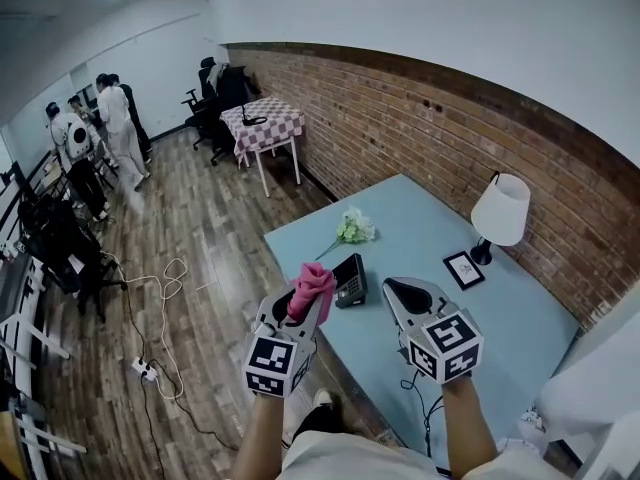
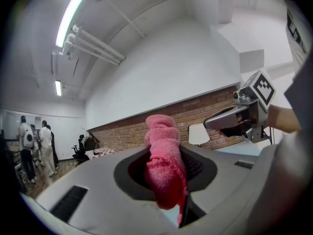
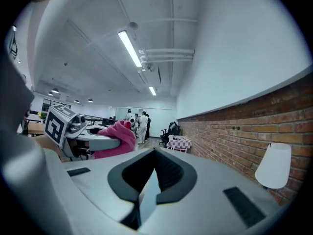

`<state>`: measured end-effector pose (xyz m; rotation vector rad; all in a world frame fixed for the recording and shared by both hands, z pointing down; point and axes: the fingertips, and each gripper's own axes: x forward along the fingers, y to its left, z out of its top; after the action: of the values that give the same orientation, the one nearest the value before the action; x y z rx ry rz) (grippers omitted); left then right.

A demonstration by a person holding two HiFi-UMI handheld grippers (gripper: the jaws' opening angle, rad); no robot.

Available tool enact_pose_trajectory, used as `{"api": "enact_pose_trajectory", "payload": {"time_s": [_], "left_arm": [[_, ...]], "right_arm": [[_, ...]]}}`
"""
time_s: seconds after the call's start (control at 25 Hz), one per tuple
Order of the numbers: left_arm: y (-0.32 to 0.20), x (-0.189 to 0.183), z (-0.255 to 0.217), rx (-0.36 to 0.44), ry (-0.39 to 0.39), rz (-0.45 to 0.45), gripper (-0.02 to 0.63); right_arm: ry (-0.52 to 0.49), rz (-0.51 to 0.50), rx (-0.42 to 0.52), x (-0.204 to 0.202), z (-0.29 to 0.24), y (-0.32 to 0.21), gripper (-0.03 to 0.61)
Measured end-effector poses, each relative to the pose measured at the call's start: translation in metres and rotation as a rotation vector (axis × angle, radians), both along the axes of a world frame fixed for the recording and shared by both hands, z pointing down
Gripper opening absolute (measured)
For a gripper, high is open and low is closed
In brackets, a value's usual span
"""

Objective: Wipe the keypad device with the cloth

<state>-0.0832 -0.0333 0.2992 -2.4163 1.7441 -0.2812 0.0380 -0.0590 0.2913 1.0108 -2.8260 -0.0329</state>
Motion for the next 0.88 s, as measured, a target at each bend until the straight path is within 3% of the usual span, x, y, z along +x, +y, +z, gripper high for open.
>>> {"api": "enact_pose_trajectory", "payload": {"time_s": [0.48, 0.88], "left_arm": [[0.034, 0.018, -0.024, 0.030, -0.045, 0.017, 0.132], [0.029, 0.023, -0.021, 0.012, -0.050, 0.018, 0.132]], "right_arm": [[0.001, -0.009, 0.047, 0.007, -0.017, 0.024, 0.014], [0.009, -0.019, 0.049, 0.009, -0.016, 0.019, 0.014]]}}
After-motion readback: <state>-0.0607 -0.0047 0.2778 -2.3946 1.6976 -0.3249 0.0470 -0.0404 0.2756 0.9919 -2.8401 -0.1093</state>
